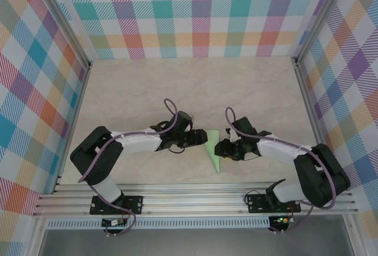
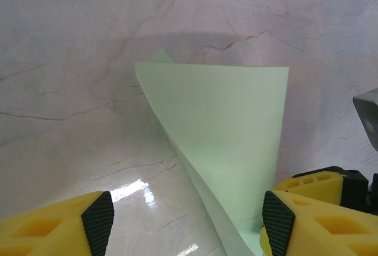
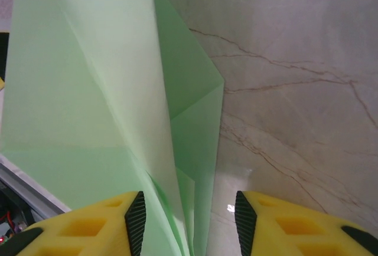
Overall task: Fold a paper plane with a square sheet of paper (pick it up from the middle)
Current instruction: Move the paper plane to the center of the table.
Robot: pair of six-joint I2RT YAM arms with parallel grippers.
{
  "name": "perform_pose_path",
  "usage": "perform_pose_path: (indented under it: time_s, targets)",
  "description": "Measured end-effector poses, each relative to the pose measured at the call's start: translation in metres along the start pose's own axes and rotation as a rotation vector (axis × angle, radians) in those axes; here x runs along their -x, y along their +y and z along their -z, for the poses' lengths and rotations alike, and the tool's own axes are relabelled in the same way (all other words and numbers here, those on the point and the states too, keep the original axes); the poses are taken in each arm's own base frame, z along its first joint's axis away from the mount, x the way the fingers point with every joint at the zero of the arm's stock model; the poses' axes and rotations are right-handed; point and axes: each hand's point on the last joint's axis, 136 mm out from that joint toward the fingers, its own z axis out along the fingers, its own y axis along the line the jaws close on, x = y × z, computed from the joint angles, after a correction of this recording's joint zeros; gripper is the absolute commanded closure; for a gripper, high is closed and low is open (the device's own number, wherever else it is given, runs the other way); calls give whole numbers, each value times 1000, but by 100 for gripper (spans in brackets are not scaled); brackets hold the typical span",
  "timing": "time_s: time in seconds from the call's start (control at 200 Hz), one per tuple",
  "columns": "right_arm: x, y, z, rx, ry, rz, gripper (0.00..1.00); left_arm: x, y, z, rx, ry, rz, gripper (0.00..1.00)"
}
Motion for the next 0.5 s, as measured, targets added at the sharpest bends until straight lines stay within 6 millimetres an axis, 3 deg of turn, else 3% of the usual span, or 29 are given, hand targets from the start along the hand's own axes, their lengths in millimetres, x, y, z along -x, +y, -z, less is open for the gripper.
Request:
perform_pose_path:
  time_s: [0.5]
  targets:
    - [-7,24,-8,35,36,97,64,2,3,0,14,-13,5,30]
